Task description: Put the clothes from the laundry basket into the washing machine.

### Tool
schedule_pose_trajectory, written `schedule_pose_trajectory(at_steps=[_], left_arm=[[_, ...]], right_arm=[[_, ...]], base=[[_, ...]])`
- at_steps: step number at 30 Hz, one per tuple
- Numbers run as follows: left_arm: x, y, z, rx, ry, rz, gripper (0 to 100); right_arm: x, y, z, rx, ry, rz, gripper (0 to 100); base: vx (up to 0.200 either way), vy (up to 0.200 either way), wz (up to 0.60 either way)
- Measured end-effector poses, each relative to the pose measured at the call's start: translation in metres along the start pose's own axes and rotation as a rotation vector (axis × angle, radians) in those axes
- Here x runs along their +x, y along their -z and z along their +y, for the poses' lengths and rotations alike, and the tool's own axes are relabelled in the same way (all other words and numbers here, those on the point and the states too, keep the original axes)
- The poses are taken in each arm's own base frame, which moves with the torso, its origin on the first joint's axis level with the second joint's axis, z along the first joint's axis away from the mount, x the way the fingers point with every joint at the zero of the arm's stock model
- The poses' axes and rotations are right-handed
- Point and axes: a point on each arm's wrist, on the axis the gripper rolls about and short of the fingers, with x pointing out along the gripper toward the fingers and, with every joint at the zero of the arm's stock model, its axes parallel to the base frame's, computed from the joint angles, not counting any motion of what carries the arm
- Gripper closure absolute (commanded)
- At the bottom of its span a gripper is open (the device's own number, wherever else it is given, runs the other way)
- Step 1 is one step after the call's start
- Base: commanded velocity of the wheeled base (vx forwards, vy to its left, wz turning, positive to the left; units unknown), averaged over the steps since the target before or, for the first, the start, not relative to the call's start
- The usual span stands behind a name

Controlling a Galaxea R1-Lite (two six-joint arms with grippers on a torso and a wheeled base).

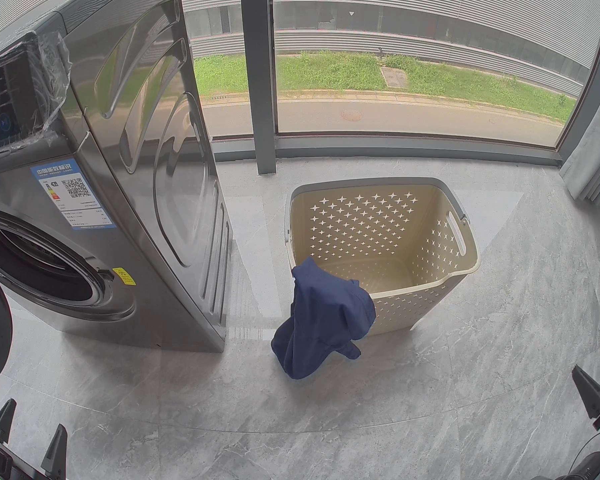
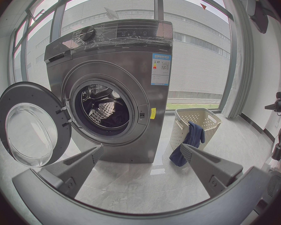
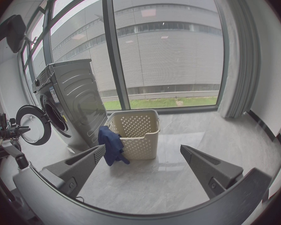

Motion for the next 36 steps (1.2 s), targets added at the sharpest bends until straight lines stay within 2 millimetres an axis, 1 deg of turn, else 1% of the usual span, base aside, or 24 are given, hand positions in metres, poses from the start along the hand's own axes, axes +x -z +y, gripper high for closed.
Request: schedule_pose_trajectory(at_steps=[5, 11, 14, 19, 22, 27, 31, 34, 36], left_arm=[[0.000, 0.000, 0.000, 0.000, 0.000, 0.000, 0], [0.000, 0.000, 0.000, 0.000, 0.000, 0.000, 0], [0.000, 0.000, 0.000, 0.000, -0.001, 0.000, 0], [0.000, 0.000, 0.000, 0.001, 0.000, 0.000, 0], [0.000, 0.000, 0.000, 0.001, 0.000, 0.000, 0], [0.000, 0.000, 0.000, 0.000, 0.000, 0.000, 0], [0.000, 0.000, 0.000, 0.000, -0.001, 0.000, 0], [0.000, 0.000, 0.000, -0.001, 0.000, 0.000, 0], [0.000, 0.000, 0.000, -0.001, 0.000, 0.000, 0]], right_arm=[[0.036, -0.010, 0.002, 0.043, -0.071, 0.093, 0], [0.081, -0.011, 0.013, 0.117, -0.122, 0.202, 0], [0.105, -0.007, 0.026, 0.147, -0.148, 0.269, 0], [0.136, 0.001, 0.048, 0.162, -0.183, 0.363, 0], [0.154, 0.003, 0.061, 0.169, -0.196, 0.390, 0], [0.174, 0.008, 0.081, 0.171, -0.187, 0.429, 0], [0.184, 0.015, 0.095, 0.191, -0.202, 0.469, 0], [0.191, 0.022, 0.104, 0.190, -0.213, 0.499, 0], [0.195, 0.027, 0.109, 0.186, -0.222, 0.510, 0]], base=[[0.000, 0.000, 0.00], [0.000, 0.000, 0.00], [0.000, 0.000, 0.00], [0.000, 0.000, 0.00], [0.000, 0.000, 0.00], [0.000, 0.000, 0.00], [0.000, 0.000, 0.00], [0.200, 0.000, 0.00], [0.000, 0.000, 0.00]])
